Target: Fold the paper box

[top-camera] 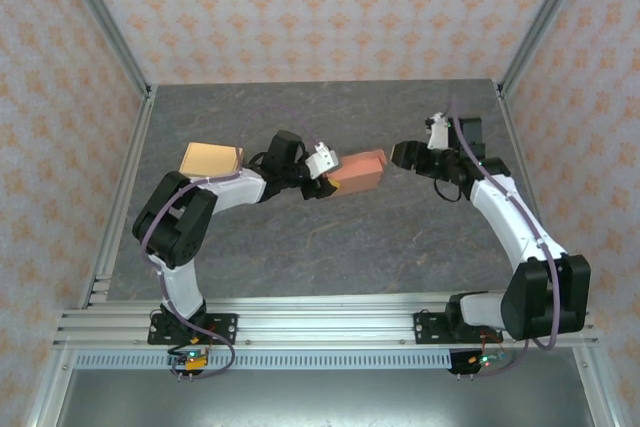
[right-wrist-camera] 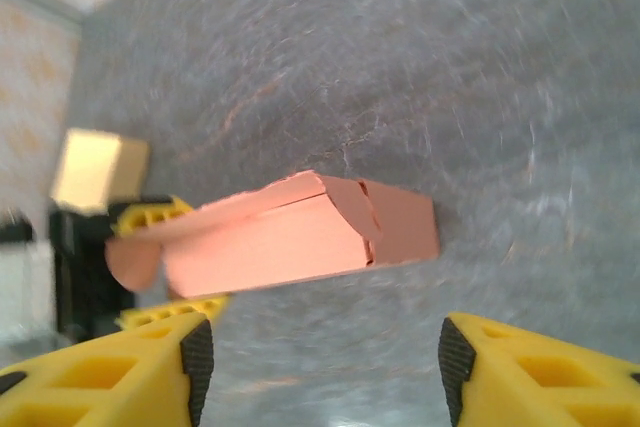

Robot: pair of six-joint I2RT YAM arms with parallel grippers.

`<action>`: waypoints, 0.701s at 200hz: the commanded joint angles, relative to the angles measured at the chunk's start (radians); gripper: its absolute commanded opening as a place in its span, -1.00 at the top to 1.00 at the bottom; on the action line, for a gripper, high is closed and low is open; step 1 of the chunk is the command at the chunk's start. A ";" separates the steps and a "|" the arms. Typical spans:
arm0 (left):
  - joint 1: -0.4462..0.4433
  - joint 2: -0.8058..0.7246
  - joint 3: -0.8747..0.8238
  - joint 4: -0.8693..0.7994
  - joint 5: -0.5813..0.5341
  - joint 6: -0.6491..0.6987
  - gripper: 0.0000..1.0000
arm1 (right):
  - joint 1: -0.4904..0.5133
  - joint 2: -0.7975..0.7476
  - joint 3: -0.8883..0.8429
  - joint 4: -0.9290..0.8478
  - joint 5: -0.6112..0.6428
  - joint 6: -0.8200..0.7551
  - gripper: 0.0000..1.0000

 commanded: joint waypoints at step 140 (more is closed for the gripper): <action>0.005 0.061 0.094 -0.059 0.021 0.013 -0.01 | 0.147 0.277 0.119 0.113 0.175 -0.335 0.81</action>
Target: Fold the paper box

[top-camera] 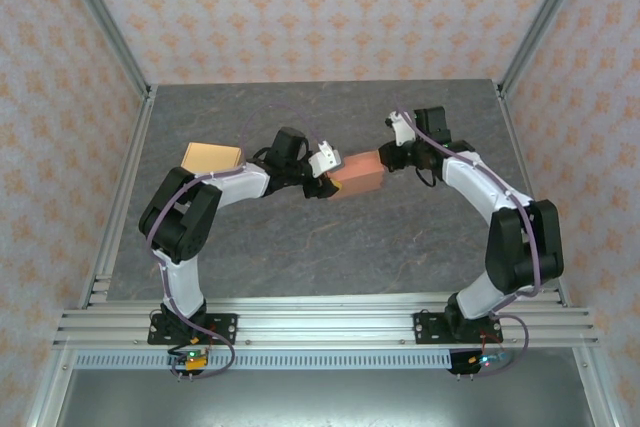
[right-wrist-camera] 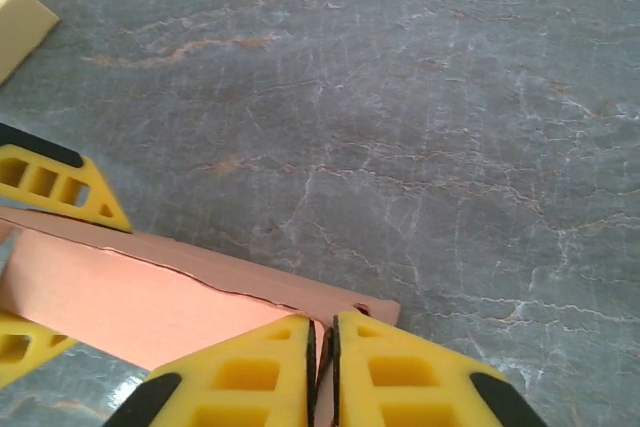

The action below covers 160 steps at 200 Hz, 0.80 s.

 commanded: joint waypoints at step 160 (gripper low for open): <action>0.023 -0.116 -0.111 0.184 -0.168 -0.219 -0.99 | 0.067 -0.111 -0.252 0.328 0.274 0.228 1.00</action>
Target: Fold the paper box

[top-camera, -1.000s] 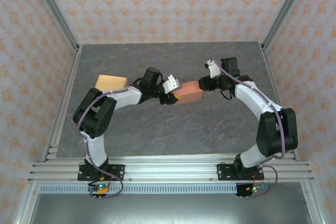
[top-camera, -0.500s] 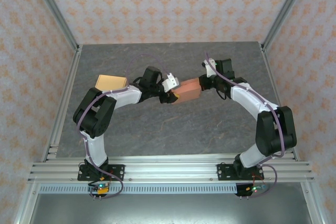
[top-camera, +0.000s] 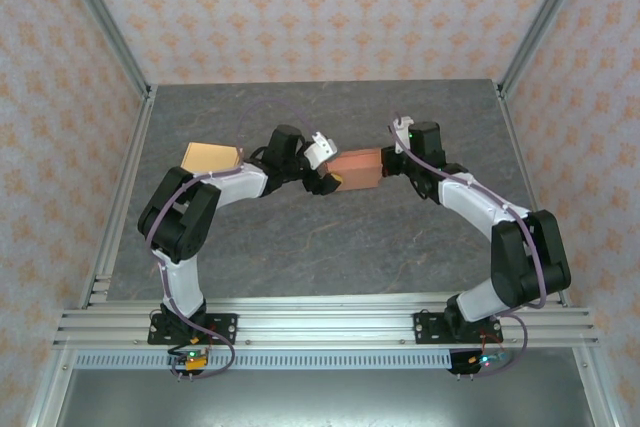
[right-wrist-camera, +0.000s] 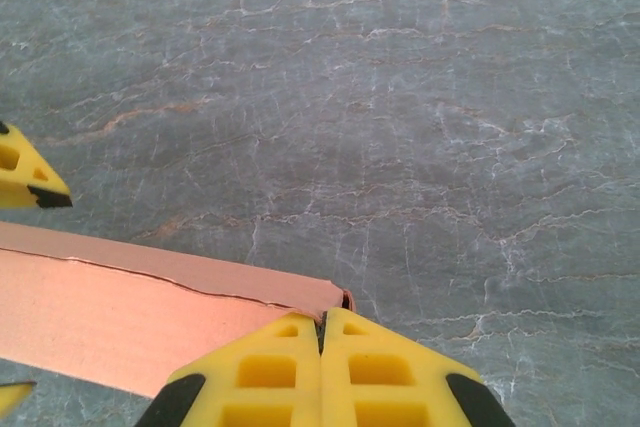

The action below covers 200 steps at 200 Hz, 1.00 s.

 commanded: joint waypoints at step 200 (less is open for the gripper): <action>-0.072 -0.223 0.001 -0.145 -0.316 -0.411 -0.07 | 0.039 -0.083 -0.028 -0.025 0.191 0.160 1.00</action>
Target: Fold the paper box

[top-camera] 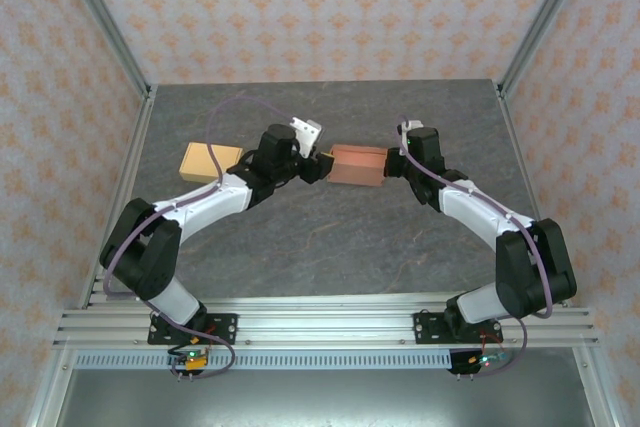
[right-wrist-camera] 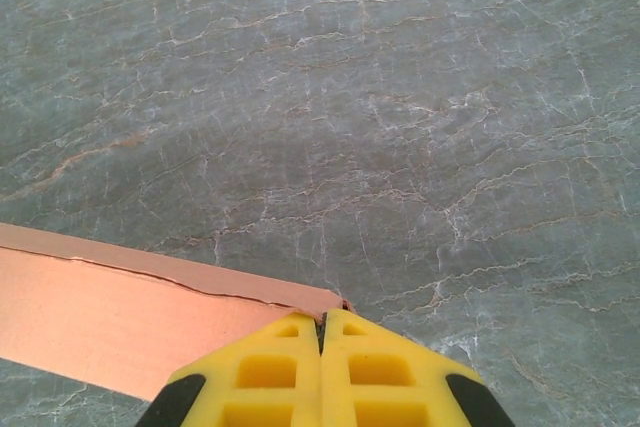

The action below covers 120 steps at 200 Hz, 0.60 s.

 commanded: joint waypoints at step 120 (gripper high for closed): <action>0.003 0.205 0.233 -0.126 0.115 0.023 0.87 | 0.011 -0.022 0.047 -0.058 0.062 0.031 1.00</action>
